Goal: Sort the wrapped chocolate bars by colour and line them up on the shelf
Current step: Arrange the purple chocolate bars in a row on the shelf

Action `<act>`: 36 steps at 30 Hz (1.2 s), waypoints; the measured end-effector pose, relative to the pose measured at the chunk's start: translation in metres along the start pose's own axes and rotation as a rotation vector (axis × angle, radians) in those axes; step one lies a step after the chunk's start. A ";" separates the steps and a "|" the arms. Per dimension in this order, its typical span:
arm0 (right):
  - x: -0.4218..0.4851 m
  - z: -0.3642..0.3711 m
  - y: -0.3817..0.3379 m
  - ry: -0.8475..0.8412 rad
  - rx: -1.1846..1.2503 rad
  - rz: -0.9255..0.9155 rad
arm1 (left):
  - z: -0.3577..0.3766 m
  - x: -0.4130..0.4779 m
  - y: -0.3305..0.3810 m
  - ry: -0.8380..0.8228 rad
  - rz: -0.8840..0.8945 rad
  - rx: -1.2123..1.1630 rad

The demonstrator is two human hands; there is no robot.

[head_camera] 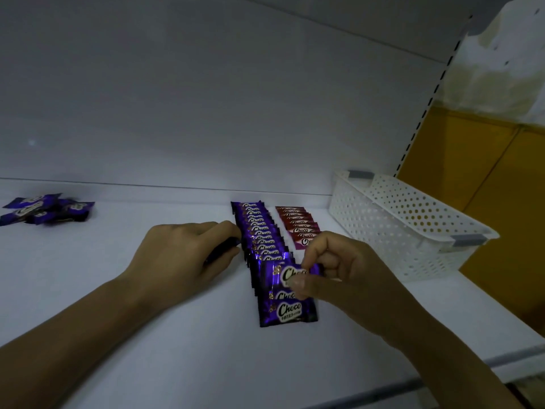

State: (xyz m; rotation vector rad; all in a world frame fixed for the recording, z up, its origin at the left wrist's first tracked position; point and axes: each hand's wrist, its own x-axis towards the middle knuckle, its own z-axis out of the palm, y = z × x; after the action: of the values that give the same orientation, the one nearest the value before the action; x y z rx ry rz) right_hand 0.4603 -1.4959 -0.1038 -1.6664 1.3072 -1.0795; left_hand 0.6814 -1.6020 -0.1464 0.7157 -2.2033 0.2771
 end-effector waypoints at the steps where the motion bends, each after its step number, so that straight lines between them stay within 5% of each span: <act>1: -0.003 0.000 0.002 -0.006 -0.019 0.016 | 0.000 -0.001 0.000 -0.011 0.003 0.009; 14: -0.027 0.012 0.020 0.042 -0.610 -0.055 | 0.000 -0.001 0.006 -0.075 -0.012 0.002; 36: -0.022 0.013 0.024 0.063 -0.775 -0.057 | 0.000 0.000 0.005 -0.085 -0.057 -0.022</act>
State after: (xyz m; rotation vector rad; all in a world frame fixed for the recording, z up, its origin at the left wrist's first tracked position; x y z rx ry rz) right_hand 0.4614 -1.4781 -0.1346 -2.2355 1.8766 -0.6826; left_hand 0.6786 -1.5984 -0.1460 0.7894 -2.2586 0.1960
